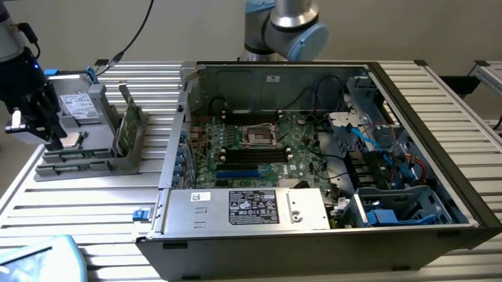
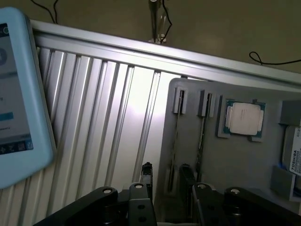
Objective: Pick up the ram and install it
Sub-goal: 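Pick up the ram and move it above insertion slot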
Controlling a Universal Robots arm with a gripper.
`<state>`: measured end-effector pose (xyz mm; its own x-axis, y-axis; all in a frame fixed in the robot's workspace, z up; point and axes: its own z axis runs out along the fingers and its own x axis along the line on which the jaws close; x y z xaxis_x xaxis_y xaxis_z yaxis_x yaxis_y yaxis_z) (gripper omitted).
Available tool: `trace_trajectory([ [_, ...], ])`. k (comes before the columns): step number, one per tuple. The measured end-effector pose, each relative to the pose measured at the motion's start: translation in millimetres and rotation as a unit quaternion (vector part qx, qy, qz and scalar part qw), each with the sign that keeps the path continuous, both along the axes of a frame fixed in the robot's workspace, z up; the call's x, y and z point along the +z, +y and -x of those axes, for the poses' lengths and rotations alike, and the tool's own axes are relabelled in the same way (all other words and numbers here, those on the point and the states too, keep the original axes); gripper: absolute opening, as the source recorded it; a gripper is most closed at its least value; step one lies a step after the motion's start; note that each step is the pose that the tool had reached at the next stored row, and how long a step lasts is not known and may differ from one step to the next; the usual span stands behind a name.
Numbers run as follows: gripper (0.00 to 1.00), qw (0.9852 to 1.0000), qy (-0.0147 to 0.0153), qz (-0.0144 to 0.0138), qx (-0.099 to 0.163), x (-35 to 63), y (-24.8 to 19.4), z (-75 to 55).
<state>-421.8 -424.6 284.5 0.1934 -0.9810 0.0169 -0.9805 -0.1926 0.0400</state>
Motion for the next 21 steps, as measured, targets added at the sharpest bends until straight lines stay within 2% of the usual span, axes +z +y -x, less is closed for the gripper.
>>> trace_trajectory([
  [7, 0.37, 1.0000, 0.0000, 0.0000, 0.000, -12.9, 0.9, 0.2],
  [17, 0.37, 1.0000, -0.0001, -0.0001, -0.001, -31.0, 9.6, -0.4],
  [21, 0.37, 1.0000, -0.0001, -0.0001, -0.001, -38.3, 10.7, -0.6],
])
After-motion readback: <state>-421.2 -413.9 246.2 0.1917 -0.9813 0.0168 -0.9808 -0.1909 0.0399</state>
